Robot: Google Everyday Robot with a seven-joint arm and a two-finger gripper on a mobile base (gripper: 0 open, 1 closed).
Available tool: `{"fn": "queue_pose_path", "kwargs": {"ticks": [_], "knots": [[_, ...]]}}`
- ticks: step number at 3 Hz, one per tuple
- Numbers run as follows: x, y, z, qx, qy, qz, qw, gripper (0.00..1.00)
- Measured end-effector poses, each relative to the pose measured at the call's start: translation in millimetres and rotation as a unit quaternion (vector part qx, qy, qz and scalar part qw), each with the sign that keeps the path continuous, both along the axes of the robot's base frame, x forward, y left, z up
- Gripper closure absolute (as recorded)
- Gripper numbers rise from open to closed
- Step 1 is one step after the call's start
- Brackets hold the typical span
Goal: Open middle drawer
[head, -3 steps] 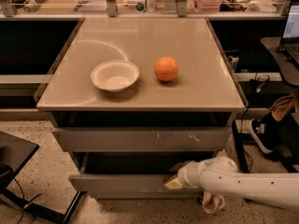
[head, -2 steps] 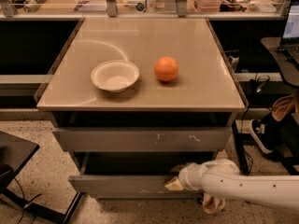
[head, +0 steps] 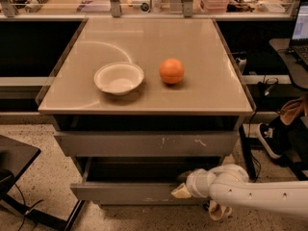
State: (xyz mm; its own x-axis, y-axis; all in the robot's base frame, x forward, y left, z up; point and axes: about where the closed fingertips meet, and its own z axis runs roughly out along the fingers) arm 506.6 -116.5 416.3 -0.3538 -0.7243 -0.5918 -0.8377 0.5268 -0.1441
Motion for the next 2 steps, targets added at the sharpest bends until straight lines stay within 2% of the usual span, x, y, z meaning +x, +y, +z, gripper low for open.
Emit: {"fn": "queue_pose_path", "kwargs": {"ticks": [2], "knots": [[0.7,0.6,-0.8,-0.007,0.003,0.005,1.0,1.0]]}}
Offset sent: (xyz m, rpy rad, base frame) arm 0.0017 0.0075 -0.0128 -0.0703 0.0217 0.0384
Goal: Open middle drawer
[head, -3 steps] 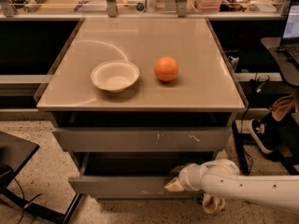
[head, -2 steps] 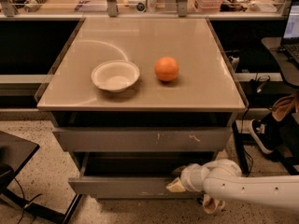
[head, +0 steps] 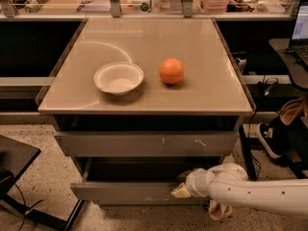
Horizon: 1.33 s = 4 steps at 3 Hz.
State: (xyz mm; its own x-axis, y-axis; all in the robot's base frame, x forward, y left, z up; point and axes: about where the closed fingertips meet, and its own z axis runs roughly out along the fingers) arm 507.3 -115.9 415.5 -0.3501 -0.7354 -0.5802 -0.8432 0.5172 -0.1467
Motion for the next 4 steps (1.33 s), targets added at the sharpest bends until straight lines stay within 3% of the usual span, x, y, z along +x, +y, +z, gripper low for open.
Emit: {"fn": "queue_pose_path", "kwargs": {"ticks": [3,4], "knots": [[-14.4,-6.0,1.5,-0.001,-0.003,0.0,1.0,1.0],[-43.8,11.4,-3.9,0.027,0.005,0.003,0.9996,1.0]]}}
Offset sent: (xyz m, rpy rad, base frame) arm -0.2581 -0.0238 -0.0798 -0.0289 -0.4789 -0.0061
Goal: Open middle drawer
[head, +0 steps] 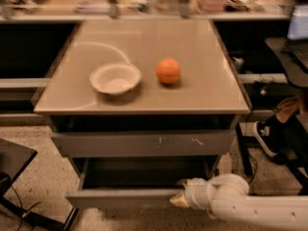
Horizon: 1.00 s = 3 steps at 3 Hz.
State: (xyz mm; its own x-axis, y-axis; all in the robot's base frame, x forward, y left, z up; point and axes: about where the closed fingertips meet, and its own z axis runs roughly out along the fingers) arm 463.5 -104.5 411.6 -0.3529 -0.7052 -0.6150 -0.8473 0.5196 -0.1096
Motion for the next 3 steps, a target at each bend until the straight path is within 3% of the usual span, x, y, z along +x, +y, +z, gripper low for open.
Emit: {"fn": "queue_pose_path", "kwargs": {"ticks": [1,3], "knots": [[-10.2,1.5,3.5,0.001,0.011,0.0,0.9999,1.0],[-10.2,1.2,6.3,0.001,0.011,0.0,0.9999,1.0]]}}
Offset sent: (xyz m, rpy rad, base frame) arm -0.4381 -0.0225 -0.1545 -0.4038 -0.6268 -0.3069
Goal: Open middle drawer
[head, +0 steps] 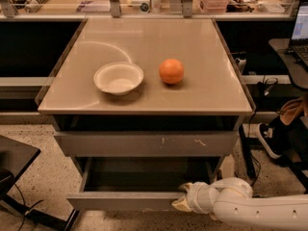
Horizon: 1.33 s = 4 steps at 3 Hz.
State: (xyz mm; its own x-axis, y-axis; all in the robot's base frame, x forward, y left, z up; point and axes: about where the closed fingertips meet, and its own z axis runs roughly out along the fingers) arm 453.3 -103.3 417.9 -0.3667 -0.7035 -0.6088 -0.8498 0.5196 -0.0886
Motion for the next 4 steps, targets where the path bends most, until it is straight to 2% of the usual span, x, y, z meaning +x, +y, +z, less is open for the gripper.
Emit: {"fn": "queue_pose_path", "kwargs": {"ticks": [1,3,4], "knots": [[-0.7,-16.1,1.7,-0.022,-0.009,0.002,0.9997,1.0],[-5.8,-19.4,1.0,-0.024,-0.015,0.004,0.9996,1.0],[-20.0,-15.9,-2.1,-0.023,-0.001,0.005,0.9997,1.0]]}}
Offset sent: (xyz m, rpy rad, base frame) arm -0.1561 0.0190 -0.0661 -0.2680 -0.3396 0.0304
